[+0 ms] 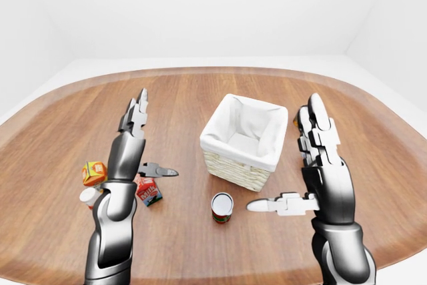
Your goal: Pick the milk and place it in the basket.
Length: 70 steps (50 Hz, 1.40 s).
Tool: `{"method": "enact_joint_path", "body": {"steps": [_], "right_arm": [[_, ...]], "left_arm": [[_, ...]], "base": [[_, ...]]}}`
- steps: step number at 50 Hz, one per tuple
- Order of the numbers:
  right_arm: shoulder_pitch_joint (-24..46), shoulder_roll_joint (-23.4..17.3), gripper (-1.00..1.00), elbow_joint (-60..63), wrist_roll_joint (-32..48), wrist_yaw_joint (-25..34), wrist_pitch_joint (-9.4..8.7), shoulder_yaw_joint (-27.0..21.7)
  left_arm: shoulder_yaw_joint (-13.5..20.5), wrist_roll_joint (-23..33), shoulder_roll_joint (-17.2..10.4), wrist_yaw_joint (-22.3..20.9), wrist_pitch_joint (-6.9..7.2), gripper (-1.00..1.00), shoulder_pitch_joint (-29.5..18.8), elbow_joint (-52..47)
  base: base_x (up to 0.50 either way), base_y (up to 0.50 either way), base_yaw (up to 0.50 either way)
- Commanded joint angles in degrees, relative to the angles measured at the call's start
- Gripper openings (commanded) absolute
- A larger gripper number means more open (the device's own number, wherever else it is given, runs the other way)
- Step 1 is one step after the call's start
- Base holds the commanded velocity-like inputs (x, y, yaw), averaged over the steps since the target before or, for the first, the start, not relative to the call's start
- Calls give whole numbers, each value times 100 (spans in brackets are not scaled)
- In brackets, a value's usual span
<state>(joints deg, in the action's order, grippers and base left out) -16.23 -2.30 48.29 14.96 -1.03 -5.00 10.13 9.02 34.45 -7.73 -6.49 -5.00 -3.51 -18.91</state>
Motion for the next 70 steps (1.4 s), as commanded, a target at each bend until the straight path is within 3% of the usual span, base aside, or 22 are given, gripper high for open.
{"method": "enact_joint_path", "body": {"steps": [1,10,19,28,54,60,70], "right_arm": [[30,49,100,124,-48,101,0,-229],[42,81,100,25,108,50,0,-181],[15,74,100,6,131,26,0,-166],[84,137,100,168,137,102,0,-362],[-3,79,100,15,230,-20,0,-140],[29,107,100,99,157,-13,0,-221],[88,121,100,-23,61,-31,0,-298]], "left_arm": [[-191,91,95,-321,0,100,30,-254],[-123,115,177,-856,0,100,568,-1027],[-99,230,342,-1079,0,100,1024,-1542],[80,402,204,-595,0,100,749,-648],[302,320,110,-343,0,100,915,4],[319,425,-76,-122,0,100,506,700],[167,576,-455,727,0,100,-121,2449]], "base": [[0,0,0],[0,0,0],[0,0,0],[0,0,0],[0,0,0],[0,0,0],[0,0,0]]}}
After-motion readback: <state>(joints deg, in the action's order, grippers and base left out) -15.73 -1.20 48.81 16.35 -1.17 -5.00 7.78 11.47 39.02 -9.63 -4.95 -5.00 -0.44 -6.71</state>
